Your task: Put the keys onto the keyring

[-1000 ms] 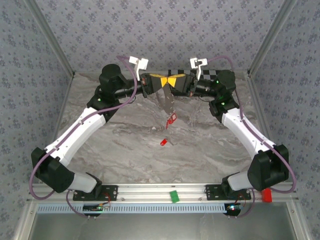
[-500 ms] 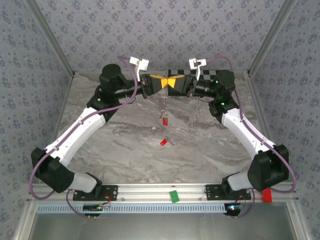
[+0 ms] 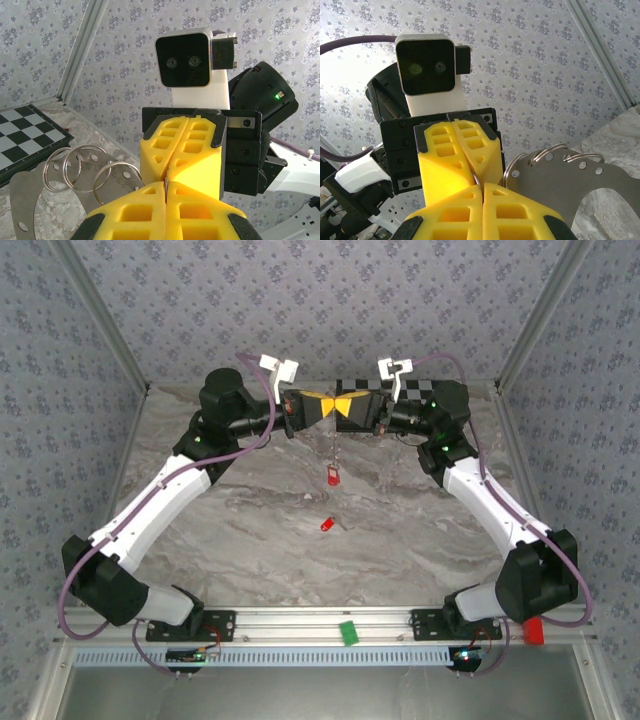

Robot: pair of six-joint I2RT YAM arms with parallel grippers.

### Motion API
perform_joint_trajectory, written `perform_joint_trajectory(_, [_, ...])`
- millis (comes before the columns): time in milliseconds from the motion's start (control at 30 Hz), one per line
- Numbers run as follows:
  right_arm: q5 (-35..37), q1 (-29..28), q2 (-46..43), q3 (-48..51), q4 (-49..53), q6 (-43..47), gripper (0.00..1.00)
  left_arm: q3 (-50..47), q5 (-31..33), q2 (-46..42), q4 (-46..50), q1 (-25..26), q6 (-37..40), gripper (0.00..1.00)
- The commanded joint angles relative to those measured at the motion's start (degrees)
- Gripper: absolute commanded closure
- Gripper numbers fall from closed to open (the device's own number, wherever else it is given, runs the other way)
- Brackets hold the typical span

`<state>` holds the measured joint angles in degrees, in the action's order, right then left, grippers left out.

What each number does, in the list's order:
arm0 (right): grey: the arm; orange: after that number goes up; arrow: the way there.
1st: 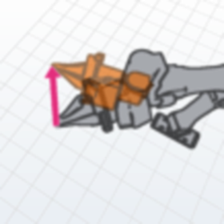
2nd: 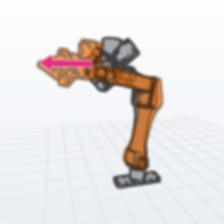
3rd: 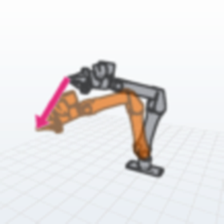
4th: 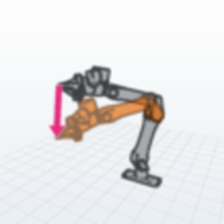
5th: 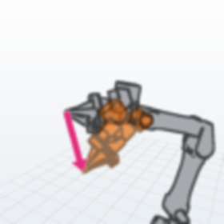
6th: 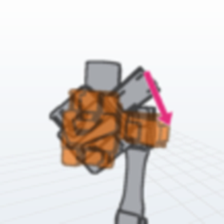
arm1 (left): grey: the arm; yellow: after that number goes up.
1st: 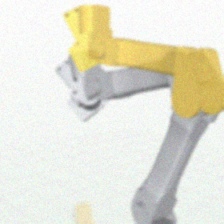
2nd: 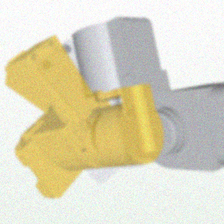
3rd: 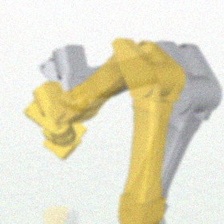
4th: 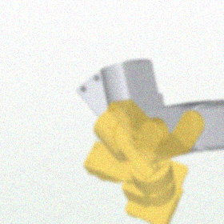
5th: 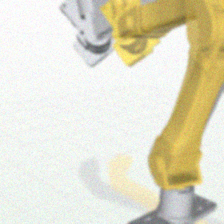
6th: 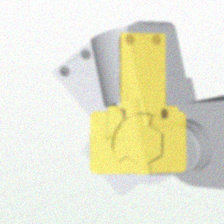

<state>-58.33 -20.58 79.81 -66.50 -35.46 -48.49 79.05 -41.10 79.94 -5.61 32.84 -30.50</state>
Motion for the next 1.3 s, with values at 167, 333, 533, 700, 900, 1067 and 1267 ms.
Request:
perform_joint_trajectory(167, [2.4, 1.1, -2.4, 0.5, -1.5, -0.4, 0.85, 2.6, -1.4, -0.7, 2.3, 0.8, 3.0, 1.00])
perform_joint_trajectory(333, [5.0, 3.8, -4.9, 2.7, 0.1, 0.1, 0.77, 2.5, -1.2, -1.2, 1.9, 0.4, 3.1, 1.00])
perform_joint_trajectory(533, [5.7, 4.3, -6.7, 3.4, 3.7, 3.0, 0.73, 2.4, -1.2, -1.1, 1.7, 0.3, 3.0, 1.00])
perform_joint_trajectory(700, [7.4, 3.6, -7.8, 3.3, 9.6, 7.3, 0.69, 2.3, 0.0, -1.1, 2.1, 0.2, 3.8, 1.00])
perform_joint_trajectory(900, [16.5, 2.1, -10.4, 1.3, 34.7, 21.7, 0.63, 0.1, 7.0, -3.1, 6.2, -0.1, 8.9, 1.00])
perform_joint_trajectory(1067, [23.5, 0.9, -10.6, 3.1, 49.8, 28.2, 0.63, -3.7, 13.0, -6.1, 8.9, -1.0, 13.0, 1.00])
perform_joint_trajectory(1267, [30.6, -2.6, -10.1, 9.8, 57.1, 32.2, 0.62, -8.0, 19.3, -11.3, 12.9, -1.4, 15.7, 1.00])
